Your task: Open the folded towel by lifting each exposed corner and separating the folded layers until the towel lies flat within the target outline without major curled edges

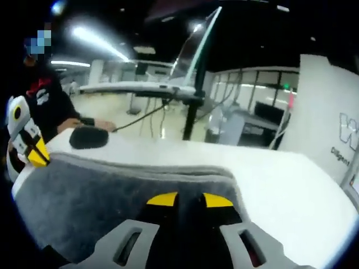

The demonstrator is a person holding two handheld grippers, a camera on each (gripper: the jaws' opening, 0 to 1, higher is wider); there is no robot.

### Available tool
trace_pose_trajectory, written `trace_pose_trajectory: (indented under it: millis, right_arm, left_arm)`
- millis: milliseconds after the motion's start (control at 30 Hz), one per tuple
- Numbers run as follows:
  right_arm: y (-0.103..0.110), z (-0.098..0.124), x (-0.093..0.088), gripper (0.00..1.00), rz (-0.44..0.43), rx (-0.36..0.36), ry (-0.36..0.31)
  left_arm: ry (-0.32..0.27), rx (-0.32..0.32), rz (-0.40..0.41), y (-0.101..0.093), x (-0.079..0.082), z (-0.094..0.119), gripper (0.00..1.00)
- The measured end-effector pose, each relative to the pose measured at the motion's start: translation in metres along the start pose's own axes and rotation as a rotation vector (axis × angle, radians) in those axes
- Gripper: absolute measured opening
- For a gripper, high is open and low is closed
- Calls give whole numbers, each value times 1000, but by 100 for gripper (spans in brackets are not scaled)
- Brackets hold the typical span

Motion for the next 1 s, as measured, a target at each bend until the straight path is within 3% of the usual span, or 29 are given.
trace_pose_trajectory:
  millis: [133, 400, 767, 867, 1000]
  right_arm:
    - [-3, -2, -1, 5, -34, -13, -10]
    - [-16, -25, 8, 0, -42, -25, -25]
    - [-11, -44, -3, 0, 4, -14, -32]
    - [-15, -46, -4, 0, -39, -2, -56]
    - [-9, -43, -8, 0, -156, 26, -65]
  left_arm:
    - [1, 1, -2, 0, -1, 0, 1]
    - [10, -6, -13, -1, -1, 1, 1]
    - [3, -19, 27, 1, -5, 4, 1]
    - [0, -23, 35, 2, -5, 4, 1]
    - [-1, -17, 14, 2, -6, 3, 1]
Point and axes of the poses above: the point that each gripper's makers call its tool centre point, and the gripper's own axes: z roughly backward along the fingers, y roughly to its left, x roughly out of its top, the point moved 7 cm from there along z, roughly backward along the fingers, and after that the axes turned 11 degrees about -z, right-handed, at the moved point
